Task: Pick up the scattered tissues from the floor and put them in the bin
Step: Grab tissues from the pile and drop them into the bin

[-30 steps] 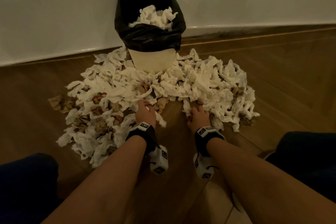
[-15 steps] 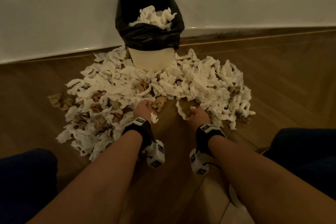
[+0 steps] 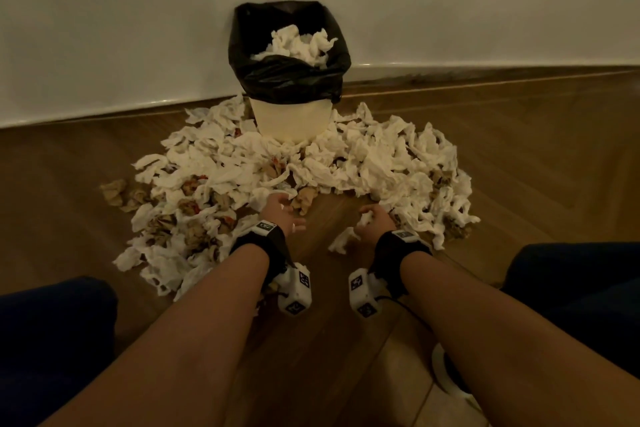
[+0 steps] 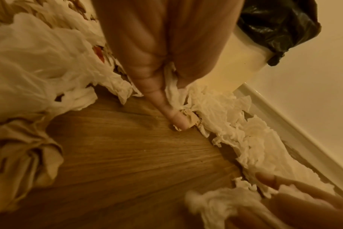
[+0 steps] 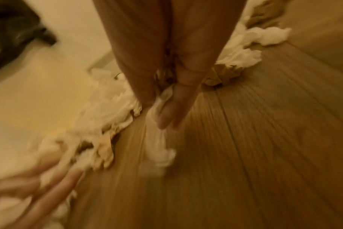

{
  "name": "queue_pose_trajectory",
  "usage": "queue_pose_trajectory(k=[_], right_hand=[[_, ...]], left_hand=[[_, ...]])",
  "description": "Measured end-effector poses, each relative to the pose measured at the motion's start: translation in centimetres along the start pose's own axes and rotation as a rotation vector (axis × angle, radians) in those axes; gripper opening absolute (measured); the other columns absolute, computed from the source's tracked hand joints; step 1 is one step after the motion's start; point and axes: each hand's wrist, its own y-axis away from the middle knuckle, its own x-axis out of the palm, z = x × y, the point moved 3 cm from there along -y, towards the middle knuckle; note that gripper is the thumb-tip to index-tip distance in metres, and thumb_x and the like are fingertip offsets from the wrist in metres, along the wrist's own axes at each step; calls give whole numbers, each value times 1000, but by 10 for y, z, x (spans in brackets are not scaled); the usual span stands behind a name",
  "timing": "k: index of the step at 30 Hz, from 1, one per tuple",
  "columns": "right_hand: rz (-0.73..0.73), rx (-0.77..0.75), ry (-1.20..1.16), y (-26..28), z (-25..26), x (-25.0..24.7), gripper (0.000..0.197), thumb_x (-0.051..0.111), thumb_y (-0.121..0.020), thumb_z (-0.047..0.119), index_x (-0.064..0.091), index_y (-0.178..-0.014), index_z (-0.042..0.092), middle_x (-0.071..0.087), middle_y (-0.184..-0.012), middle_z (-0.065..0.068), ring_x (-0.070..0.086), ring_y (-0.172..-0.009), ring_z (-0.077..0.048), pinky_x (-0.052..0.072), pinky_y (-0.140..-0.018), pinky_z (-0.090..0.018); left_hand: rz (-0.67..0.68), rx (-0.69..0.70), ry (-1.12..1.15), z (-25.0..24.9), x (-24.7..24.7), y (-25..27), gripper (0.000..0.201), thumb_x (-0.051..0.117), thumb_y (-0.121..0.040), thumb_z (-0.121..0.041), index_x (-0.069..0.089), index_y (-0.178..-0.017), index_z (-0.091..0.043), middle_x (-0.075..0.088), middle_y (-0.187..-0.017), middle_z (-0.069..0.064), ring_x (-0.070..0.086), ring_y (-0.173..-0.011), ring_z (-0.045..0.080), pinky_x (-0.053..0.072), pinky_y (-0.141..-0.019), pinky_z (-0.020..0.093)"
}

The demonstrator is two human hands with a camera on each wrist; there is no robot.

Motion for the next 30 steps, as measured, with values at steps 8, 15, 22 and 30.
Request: queue_pose_trajectory(k=[8,15,22,30], right_hand=[[8,68,-540,14,8,-3,18,50,-91,-2,53,-103,10,52,-67,-12,48,-38,-13,36,-33,-13],[137,148,-604,28,22,-6,70,72,-80,12,33,-139,16,54,-93,-14,42,-52,-16,36,-44,-25],[37,89,-715,39,50,-12,58,51,-91,-3,25,-141,9,48,-73,-13,43,-54,-18,37,-48,-28],[46,-2,-371,50,98,-31,54,50,-97,23,32,-139,-6,58,-118,-24,63,-95,-34,56,-63,-29]], left_hand=[[-54,15,21,-5,-16,9,33,24,-101,-3,39,-128,-15,43,-81,6,47,-53,20,40,-48,29],[-54,160,-365,-19,-35,19,39,46,-97,-15,35,-135,-11,50,-123,18,54,-105,31,45,-81,35],[-118,168,-253,-43,-41,26,44,35,-97,1,25,-139,-4,45,-128,21,51,-96,24,44,-71,31],[-83,275,-572,-80,-38,40,41,34,-101,-22,32,-135,1,54,-123,25,56,-108,38,47,-91,46]])
